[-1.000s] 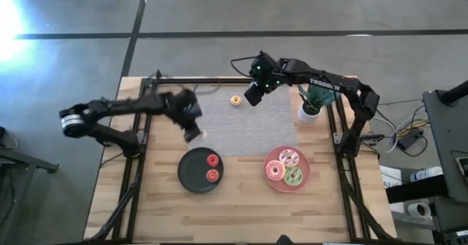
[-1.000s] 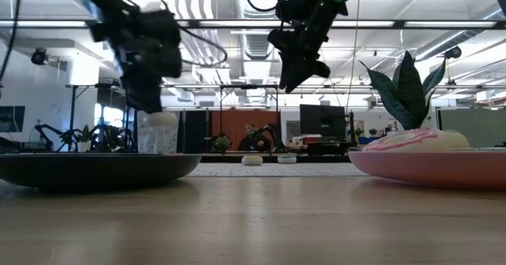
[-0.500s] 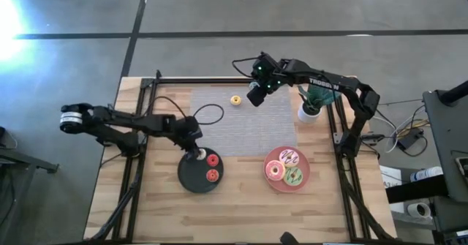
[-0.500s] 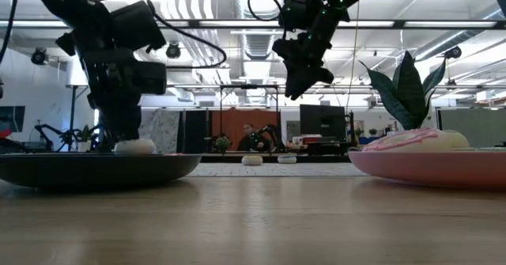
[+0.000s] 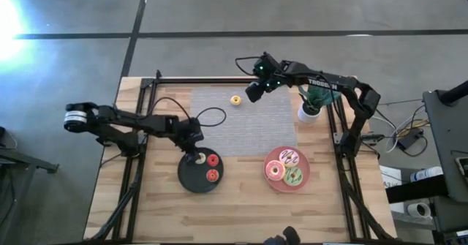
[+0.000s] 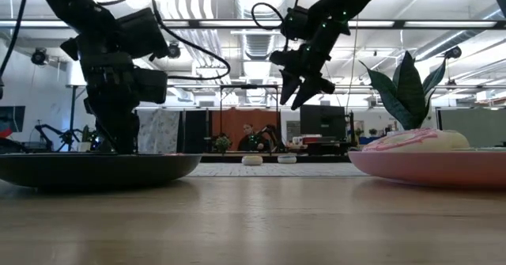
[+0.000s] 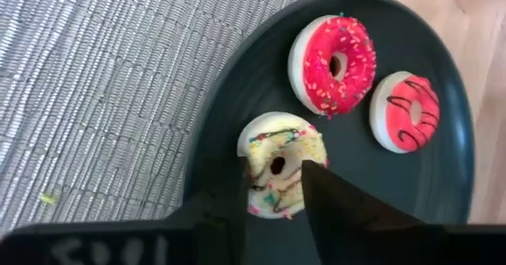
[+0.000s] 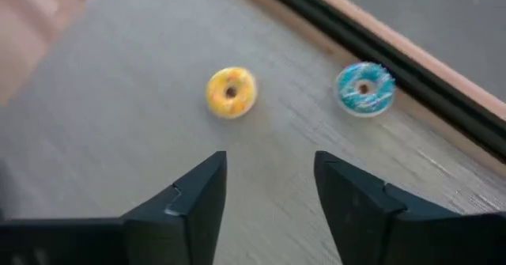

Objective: Pick & Place donuts
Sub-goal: Put the small white donut on the black plate, then put the small blue donut on the black plate, then put the small yellow donut on the black plate

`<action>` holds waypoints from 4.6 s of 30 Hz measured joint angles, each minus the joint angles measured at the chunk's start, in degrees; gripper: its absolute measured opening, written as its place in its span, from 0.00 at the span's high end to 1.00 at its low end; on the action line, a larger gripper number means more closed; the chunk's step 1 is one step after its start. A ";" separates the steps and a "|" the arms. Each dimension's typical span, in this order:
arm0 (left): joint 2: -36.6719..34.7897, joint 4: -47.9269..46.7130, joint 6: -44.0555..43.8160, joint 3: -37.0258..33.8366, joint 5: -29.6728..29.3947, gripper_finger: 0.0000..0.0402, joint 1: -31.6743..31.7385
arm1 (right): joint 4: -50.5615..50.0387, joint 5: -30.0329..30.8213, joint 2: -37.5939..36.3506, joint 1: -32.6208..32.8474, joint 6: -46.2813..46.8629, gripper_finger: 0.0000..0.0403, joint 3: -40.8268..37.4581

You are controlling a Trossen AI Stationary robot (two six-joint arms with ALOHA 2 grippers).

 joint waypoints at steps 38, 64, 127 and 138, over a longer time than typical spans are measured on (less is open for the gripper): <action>-21.83 -21.96 -0.89 8.04 -15.70 0.72 5.61 | -8.20 -1.11 29.59 -11.50 -1.21 0.56 22.67; -22.95 -23.95 0.71 8.00 -18.65 0.72 6.13 | -16.80 -5.05 30.16 -9.96 -8.03 0.97 33.83; -40.66 -34.20 -9.34 3.19 -20.90 0.72 9.88 | 4.92 -5.66 38.80 36.89 32.41 0.85 36.58; -40.66 -33.94 -9.56 3.19 -20.54 0.72 9.88 | 1.99 -2.13 37.41 36.76 25.39 0.59 37.69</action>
